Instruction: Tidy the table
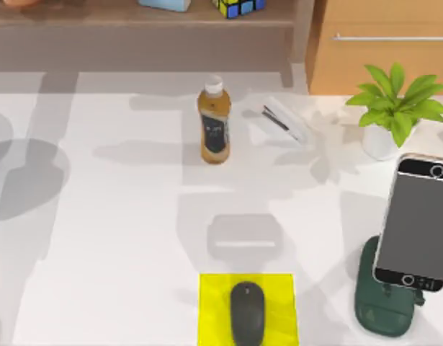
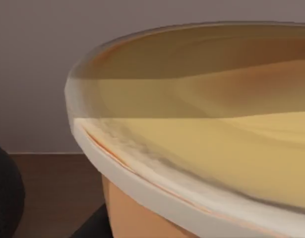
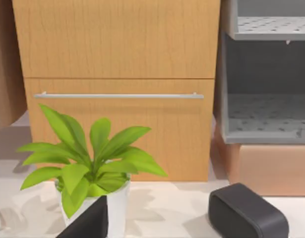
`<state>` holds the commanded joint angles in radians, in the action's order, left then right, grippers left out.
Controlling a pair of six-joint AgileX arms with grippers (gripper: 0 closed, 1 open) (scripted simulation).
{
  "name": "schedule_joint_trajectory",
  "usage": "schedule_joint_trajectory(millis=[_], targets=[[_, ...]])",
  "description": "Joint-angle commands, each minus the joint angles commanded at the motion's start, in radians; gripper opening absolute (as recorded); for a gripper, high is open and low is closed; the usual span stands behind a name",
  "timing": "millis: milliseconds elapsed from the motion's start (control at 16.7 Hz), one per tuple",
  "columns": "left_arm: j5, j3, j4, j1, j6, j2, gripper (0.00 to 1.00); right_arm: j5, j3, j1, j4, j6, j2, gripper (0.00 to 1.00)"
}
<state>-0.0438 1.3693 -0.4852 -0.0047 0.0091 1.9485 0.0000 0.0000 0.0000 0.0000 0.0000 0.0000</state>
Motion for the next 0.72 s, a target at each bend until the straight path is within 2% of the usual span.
schedule_joint_trajectory(millis=[420, 720], targets=[[0.0, 0.0, 0.0, 0.0, 0.0, 0.0, 0.98, 0.0, 0.0, 0.0, 0.0, 0.0, 0.0, 1.0], [0.0, 0.0, 0.0, 0.0, 0.0, 0.0, 1.0, 0.0, 0.0, 0.0, 0.0, 0.0, 0.0, 1.0]])
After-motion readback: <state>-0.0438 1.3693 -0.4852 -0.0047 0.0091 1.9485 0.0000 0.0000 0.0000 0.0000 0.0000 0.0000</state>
